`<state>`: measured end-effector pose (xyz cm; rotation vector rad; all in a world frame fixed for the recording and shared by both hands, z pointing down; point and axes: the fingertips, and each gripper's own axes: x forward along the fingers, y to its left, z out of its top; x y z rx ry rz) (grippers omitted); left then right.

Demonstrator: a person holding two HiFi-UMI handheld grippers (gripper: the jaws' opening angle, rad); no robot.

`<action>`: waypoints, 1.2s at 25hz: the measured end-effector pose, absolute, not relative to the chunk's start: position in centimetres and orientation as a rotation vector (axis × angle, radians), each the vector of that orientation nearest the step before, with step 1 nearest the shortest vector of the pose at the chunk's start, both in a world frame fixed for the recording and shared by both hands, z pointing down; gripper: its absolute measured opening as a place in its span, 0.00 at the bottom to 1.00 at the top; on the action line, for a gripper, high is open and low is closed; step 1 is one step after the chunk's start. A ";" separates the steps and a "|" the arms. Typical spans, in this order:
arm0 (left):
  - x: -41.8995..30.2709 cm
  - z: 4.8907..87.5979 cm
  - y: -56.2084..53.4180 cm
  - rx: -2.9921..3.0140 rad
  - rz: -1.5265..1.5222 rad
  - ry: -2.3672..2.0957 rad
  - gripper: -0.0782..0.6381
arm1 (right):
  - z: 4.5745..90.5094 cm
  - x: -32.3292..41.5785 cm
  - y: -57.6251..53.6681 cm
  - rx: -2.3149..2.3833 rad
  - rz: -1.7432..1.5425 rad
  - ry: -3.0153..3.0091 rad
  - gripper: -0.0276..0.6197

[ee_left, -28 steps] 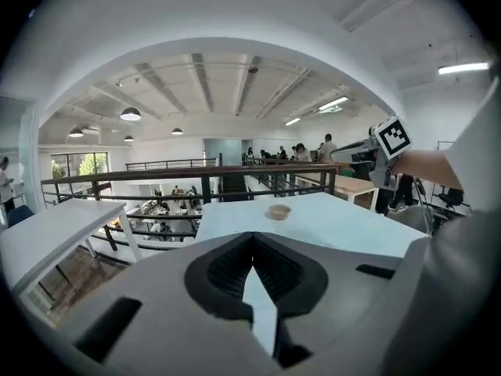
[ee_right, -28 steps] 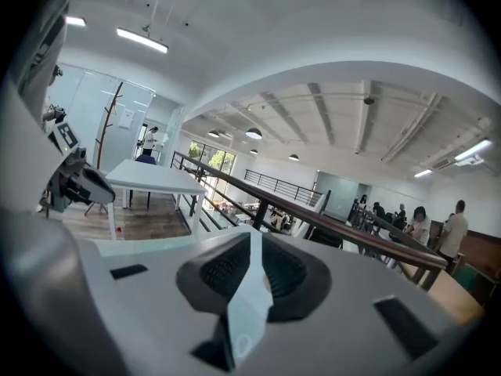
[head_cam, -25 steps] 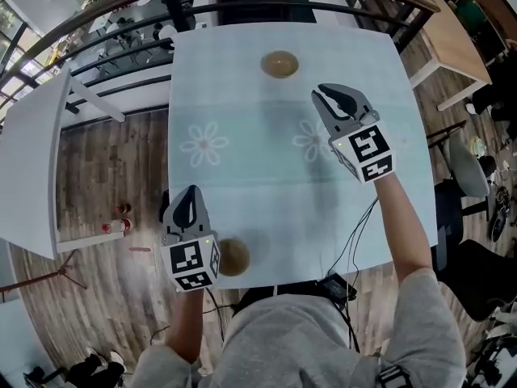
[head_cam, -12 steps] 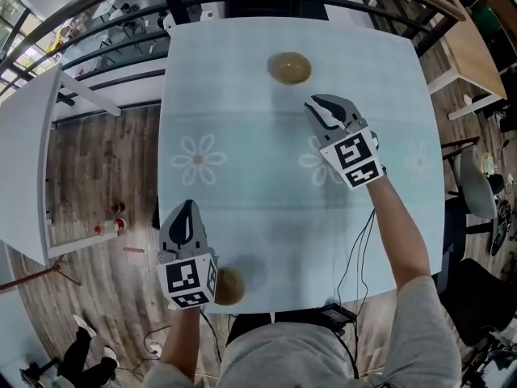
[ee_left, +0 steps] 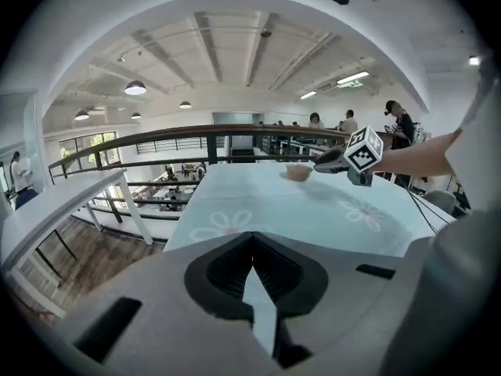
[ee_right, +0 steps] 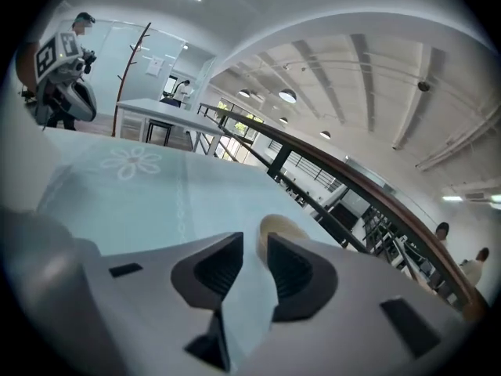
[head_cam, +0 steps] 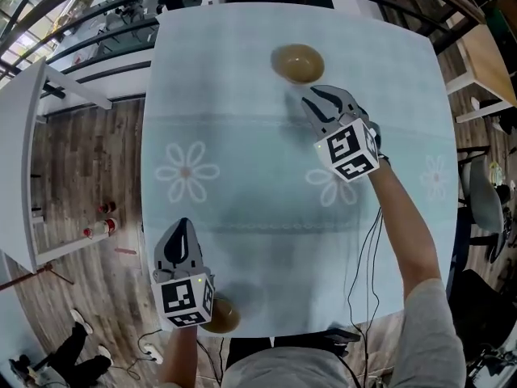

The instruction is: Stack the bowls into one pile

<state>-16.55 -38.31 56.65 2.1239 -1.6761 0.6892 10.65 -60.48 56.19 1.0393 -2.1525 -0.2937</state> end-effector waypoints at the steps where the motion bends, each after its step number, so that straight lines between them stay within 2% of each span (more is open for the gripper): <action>1: -16.5 56.8 -38.4 2.121 0.696 -1.674 0.13 | 56.8 10.8 -61.0 1.031 -0.301 -2.142 0.19; 19: -17.4 58.2 -38.9 2.076 0.722 -1.681 0.13 | 61.0 10.0 -65.4 0.923 -0.423 -2.002 0.17; 26: -17.3 58.2 -39.0 2.070 0.718 -1.682 0.13 | 61.3 9.5 -65.7 0.877 -0.494 -1.935 0.10; 30: -17.3 57.6 -38.9 2.073 0.710 -1.686 0.13 | 60.7 9.7 -65.2 0.888 -0.472 -1.959 0.09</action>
